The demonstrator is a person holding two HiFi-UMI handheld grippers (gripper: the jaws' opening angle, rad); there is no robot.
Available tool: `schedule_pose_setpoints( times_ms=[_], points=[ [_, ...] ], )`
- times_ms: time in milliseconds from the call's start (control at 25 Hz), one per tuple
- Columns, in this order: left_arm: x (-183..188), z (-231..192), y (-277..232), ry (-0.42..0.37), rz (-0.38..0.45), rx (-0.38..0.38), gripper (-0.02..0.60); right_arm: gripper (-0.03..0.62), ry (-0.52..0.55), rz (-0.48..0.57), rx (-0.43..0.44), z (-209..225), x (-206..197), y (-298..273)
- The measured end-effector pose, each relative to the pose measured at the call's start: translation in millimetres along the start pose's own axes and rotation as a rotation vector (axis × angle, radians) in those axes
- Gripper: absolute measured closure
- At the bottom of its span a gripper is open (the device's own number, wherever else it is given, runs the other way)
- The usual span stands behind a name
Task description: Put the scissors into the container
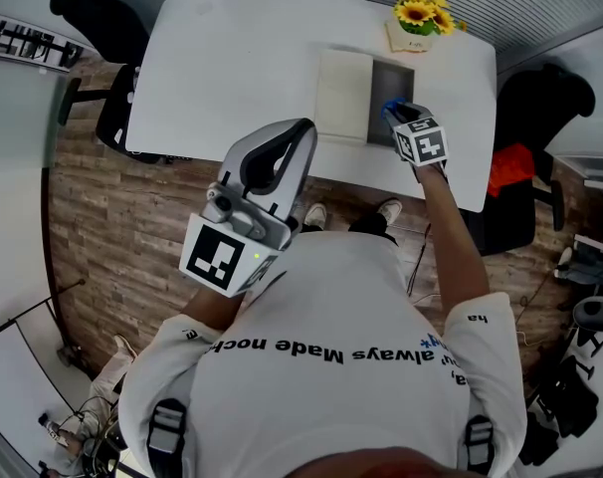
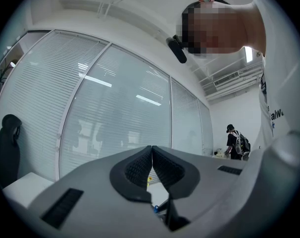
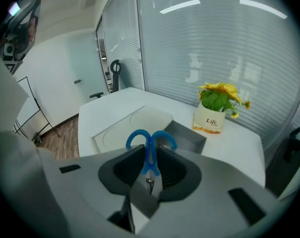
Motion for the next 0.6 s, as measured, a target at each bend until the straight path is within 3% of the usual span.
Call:
schedule_pose_setpoints(
  times_ms=[600],
  points=[
    [1,0,2,-0.006,0.004,0.027,0.561,0.497,-0.053,-0.068,0.036,4,-18,-20]
  ],
)
Point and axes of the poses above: the fingertips, and each gripper's own axes: y backward along the fingers, z to its right, x out of its top, the point moved 2 cm from there along y, backward along the fingers
